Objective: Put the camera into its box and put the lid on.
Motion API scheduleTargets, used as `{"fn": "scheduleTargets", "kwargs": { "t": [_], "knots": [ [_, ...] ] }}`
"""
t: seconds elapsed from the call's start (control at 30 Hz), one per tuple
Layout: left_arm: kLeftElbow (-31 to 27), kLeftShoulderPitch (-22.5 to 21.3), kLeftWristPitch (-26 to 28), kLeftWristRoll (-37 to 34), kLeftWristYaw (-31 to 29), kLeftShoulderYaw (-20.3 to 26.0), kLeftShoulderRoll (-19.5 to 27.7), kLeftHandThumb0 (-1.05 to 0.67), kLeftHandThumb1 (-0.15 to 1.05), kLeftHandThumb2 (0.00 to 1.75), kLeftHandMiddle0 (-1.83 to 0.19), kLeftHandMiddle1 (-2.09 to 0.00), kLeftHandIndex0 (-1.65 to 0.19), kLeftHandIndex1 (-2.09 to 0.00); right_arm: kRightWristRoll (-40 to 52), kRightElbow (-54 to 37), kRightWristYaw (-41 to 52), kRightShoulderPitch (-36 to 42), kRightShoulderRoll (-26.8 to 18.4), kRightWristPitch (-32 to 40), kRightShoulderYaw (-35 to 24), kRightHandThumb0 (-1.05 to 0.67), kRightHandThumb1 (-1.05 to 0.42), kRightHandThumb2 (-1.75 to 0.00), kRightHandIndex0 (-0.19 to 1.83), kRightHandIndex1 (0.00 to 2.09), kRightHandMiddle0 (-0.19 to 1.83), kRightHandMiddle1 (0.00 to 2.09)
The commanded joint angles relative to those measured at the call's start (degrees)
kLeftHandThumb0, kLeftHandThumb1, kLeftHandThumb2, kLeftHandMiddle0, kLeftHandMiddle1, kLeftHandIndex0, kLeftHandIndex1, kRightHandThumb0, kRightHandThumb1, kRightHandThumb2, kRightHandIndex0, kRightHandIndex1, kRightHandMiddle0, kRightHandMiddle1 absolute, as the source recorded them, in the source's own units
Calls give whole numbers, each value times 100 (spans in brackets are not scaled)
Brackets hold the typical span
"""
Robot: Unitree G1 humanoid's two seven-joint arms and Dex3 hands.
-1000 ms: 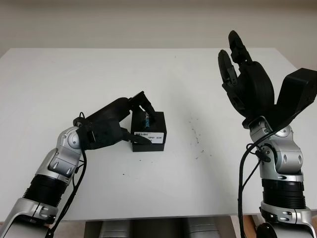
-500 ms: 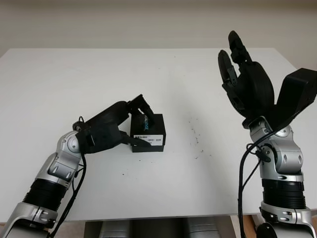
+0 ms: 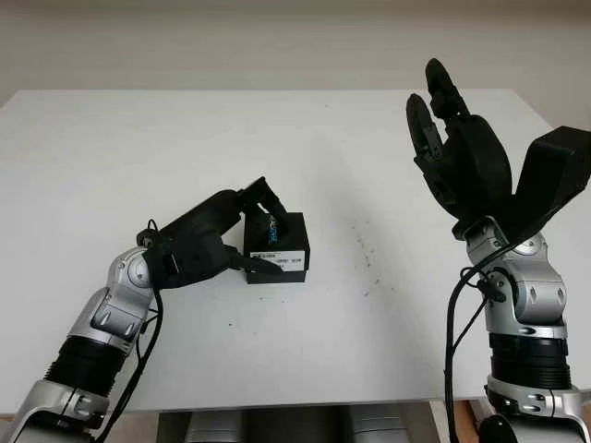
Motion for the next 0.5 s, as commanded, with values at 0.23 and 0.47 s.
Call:
{"fn": "scheduleTargets", "kwargs": {
  "t": [0.23,0.47],
  "knots": [
    [103,195,-493,-17,61,-86,-47,-25,105,10,-8,-170,-3,-160,-7,-63,-3,-16,-63,10,-40,-58,-105,-45,-15,6,-11,6],
    [66,204,-586,4,73,-50,9,-25,105,10,-6,-171,-2,-159,25,29,82,-42,-85,-22,-67,-57,-105,-45,-16,5,-12,5]
  ]
}}
